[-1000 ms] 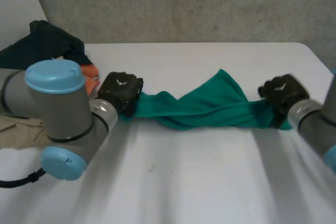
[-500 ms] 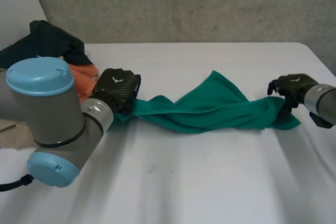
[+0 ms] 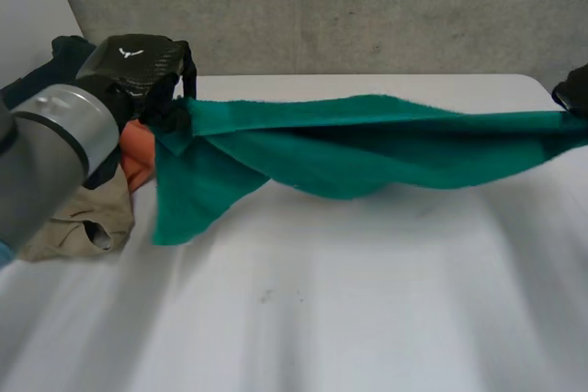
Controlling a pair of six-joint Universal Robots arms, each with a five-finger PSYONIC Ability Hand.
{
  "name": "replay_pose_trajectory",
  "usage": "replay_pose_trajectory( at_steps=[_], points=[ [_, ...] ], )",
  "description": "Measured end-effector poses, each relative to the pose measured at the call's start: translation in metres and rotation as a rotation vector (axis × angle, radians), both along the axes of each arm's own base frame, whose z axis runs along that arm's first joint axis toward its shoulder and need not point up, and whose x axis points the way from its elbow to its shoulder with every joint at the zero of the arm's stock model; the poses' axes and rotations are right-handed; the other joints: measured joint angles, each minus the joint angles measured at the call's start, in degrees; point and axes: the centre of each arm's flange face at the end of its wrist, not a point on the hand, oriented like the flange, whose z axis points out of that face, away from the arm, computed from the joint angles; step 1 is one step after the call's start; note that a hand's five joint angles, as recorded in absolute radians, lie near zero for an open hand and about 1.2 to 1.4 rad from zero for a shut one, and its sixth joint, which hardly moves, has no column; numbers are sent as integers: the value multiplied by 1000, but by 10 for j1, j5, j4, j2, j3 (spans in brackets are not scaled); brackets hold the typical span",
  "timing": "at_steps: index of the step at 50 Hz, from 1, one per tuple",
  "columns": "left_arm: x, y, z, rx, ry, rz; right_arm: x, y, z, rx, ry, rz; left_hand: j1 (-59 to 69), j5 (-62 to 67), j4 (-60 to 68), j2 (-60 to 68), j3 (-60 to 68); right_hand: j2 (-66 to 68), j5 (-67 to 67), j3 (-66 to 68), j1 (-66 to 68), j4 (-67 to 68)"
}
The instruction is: Fold the laundry.
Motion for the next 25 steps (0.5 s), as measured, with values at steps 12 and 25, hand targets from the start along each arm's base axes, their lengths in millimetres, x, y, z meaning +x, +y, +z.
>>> replay_pose_trajectory(
  at_steps=[12,25],
  points=[
    [-7,-22,-72,330,-43,-74,15,17,-46,126,105,34,0,0,0,0,0,0,0,0,0,0],
    [-44,-119,-61,35,39,-8,55,-63,-45,-226,82,-9,0,0,0,0,0,0,0,0,0,0]
  ],
)
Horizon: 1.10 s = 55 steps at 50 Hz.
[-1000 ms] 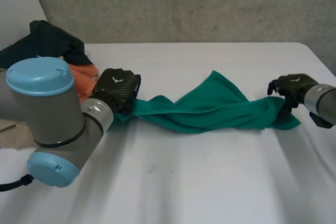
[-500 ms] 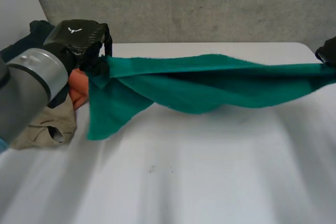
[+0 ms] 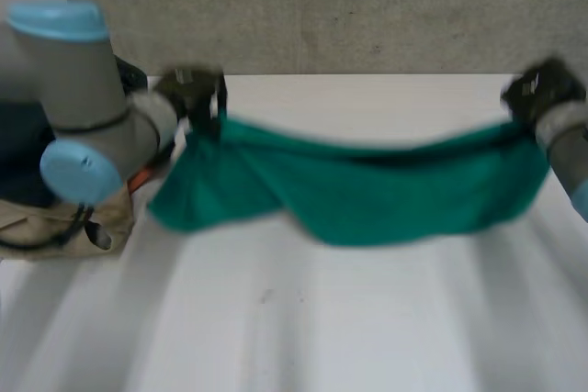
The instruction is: Fold the laundry.
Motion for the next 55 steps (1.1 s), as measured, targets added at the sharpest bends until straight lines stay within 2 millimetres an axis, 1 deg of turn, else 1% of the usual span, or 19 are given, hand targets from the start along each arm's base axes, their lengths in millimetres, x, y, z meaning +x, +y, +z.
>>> replay_pose_trajectory(
  at_steps=[2,4,5,6,7,9,11,13,17,20,28,32,34,37,39,40,41,49,55],
  points=[
    [-3,-13,28,-139,55,26,9,-13,23,-166,-43,6,0,0,0,0,0,0,0,0,0,0],
    [-6,-21,60,-289,122,43,17,-22,55,-367,-103,18,0,0,0,0,0,0,0,0,0,0],
    [-7,-22,66,-314,134,45,18,-22,59,-391,-111,20,0,0,0,0,0,0,0,0,0,0],
    [-9,-22,84,-396,173,49,23,-22,77,-502,-150,33,0,0,0,0,0,0,0,0,0,0],
    [-10,-21,94,-443,197,49,25,-20,87,-558,-171,41,0,0,0,0,0,0,0,0,0,0],
    [-11,-18,107,-501,228,46,28,-14,100,-633,-204,58,0,0,0,0,0,0,1,0,0,0],
    [-11,-15,109,-514,235,42,31,-7,102,-648,-220,71,0,0,0,0,0,0,3,0,0,0],
    [-10,-12,103,-499,228,41,33,-2,97,-626,-224,82,0,0,0,0,0,0,3,0,0,0],
    [-6,-7,74,-410,183,41,36,9,70,-507,-213,103,0,0,0,0,0,0,3,0,0,0],
    [-2,-2,38,-303,132,43,37,17,37,-362,-195,119,0,0,0,0,0,0,3,0,0,0],
    [9,20,-62,-15,-5,48,32,36,-64,42,-184,123,0,0,-1,-1,-1,0,3,0,0,0],
    [14,37,-96,94,-80,39,28,48,-94,180,-184,110,-18,-30,-70,-73,-66,0,3,0,0,0],
    [16,47,-106,130,-120,32,27,53,-102,225,-182,105,-68,-74,-112,-110,-107,0,3,0,0,0],
    [22,62,-109,158,-184,18,25,61,-110,275,-176,100,-205,-201,-238,-234,-230,0,3,0,0,0],
    [25,66,-107,160,-202,13,24,64,-111,286,-174,98,-205,-201,-238,-234,-230,0,3,0,0,0],
    [28,74,-102,157,-229,5,23,67,-112,297,-172,96,-205,-201,-238,-234,-230,0,3,0,0,0],
    [30,79,-99,152,-243,1,22,69,-112,302,-171,94,-279,-291,-325,-320,-316,0,3,0,0,0],
    [38,101,-78,108,-268,-18,14,79,-105,304,-176,87,-341,-358,-391,-382,-376,0,3,0,0,0],
    [35,100,-84,96,-265,-26,10,82,-106,317,-188,78,-343,-362,-396,-385,-379,0,3,0,0,0]
  ],
)
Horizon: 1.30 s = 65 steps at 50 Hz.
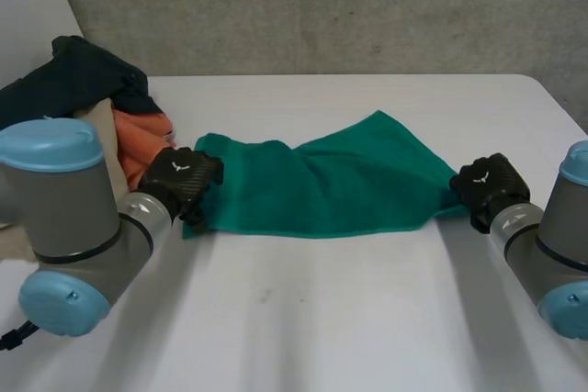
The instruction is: Fold the laundry.
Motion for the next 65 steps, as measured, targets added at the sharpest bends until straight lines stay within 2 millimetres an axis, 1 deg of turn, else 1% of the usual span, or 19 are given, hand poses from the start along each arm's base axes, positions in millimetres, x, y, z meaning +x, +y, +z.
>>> replay_pose_trajectory(
  at_steps=[9,14,16,17,18,19,20,21,26,29,34,39,44,47,49,53,58,61,65],
  points=[
    [-7,-21,-37,19,-42,-15,-12,-5,1,21,-39,-48,0,0,0,0,0,0,0,0,0,0],
    [-8,-31,-48,15,-68,-16,-15,-6,1,30,-44,-54,10,15,13,10,8,0,0,0,0,0],
    [-9,-36,-52,10,-75,-16,-16,-6,0,32,-44,-54,75,76,74,65,62,0,0,0,0,0],
    [-9,-41,-53,3,-76,-14,-16,-6,0,33,-44,-54,231,210,213,216,199,0,0,0,0,0],
    [-10,-43,-53,-2,-75,-13,-16,-6,0,33,-44,-54,294,275,279,270,264,0,0,0,0,0],
    [-10,-45,-53,-5,-75,-12,-16,-6,0,33,-43,-54,294,275,279,270,264,0,0,0,0,0],
    [-10,-47,-53,-12,-72,-10,-16,-6,1,33,-43,-54,351,357,366,360,354,0,0,0,0,0],
    [-11,-50,-52,-20,-69,-8,-16,-6,1,32,-43,-54,351,365,385,377,369,0,0,0,0,0],
    [-11,-52,-42,-40,-59,-2,-17,-4,14,8,-38,-52,351,365,393,383,376,0,0,0,0,0],
    [-10,-47,-29,-46,-52,-1,-17,-2,27,-8,-29,-48,351,365,394,383,376,0,0,0,0,0],
    [0,-15,28,-64,-47,-7,-23,11,69,-26,43,-30,351,365,394,383,376,0,0,0,0,0],
    [13,25,72,-57,-68,-26,-37,27,103,-1,161,-21,351,365,394,383,376,0,0,0,0,0],
    [24,59,87,15,-138,-59,-48,41,118,52,265,-5,351,365,394,384,376,0,0,0,0,0],
    [26,69,82,61,-192,-83,-50,45,118,84,302,8,351,365,394,384,376,0,0,0,0,0],
    [25,71,69,109,-259,-114,-51,48,112,125,331,24,351,365,394,384,376,0,0,0,0,0],
    [17,57,37,171,-352,-151,-51,45,85,229,364,51,351,365,394,384,376,0,0,0,0,0],
    [2,20,9,164,-404,-130,-48,27,58,290,381,58,351,365,394,384,377,0,0,0,0,0],
    [-10,-9,7,94,-403,-89,-47,8,55,248,380,37,351,365,394,384,377,0,0,0,0,0],
    [-29,-54,25,-77,-352,-16,-41,-29,69,75,358,-13,351,365,394,384,378,0,0,0,0,0]
  ],
)
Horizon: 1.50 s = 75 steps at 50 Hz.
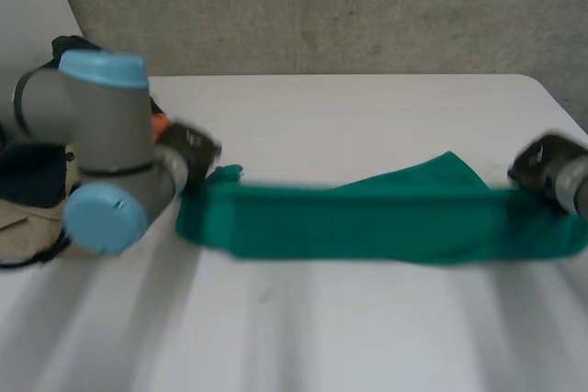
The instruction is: Fold the laundry.
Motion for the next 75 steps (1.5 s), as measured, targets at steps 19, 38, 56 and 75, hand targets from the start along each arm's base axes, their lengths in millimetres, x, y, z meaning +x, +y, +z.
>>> replay_pose_trajectory(
  at_steps=[19,38,56,75],
  points=[
    [-30,-66,183,-937,576,11,34,-75,154,-1111,-401,70,0,11,0,1,1,0,14,0,0,0],
    [-5,-29,7,-377,366,31,30,-52,-26,-344,-298,2,0,11,2,1,1,0,14,0,0,0],
    [24,16,-29,-201,297,8,-33,-42,-68,4,-567,-262,0,11,2,1,1,-255,-258,-264,-229,-273],
    [43,67,-9,-87,238,9,-54,-11,-54,79,-457,-234,0,11,2,1,1,4,-2,-2,2,0]
  ],
)
